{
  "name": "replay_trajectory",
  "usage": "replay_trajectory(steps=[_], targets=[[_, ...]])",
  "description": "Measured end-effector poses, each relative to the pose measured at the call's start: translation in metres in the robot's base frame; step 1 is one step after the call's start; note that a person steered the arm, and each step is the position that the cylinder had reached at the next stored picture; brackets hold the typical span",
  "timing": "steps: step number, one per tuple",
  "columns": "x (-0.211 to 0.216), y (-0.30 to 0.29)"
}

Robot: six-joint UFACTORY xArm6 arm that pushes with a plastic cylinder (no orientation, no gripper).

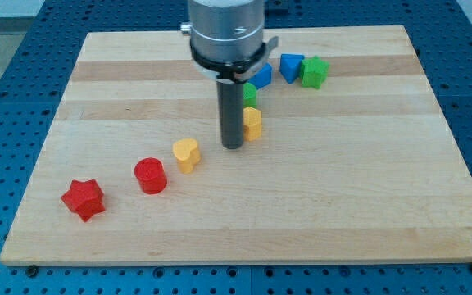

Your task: Place the yellow heart diagonally towards the bottom right of the hexagon

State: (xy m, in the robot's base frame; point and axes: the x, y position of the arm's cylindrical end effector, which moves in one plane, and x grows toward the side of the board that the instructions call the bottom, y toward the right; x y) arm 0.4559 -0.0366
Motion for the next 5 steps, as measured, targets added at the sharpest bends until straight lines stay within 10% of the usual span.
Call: replay_trajectory(steps=[3, 5], targets=[[-0.010, -0.094], [0.056, -0.080]])
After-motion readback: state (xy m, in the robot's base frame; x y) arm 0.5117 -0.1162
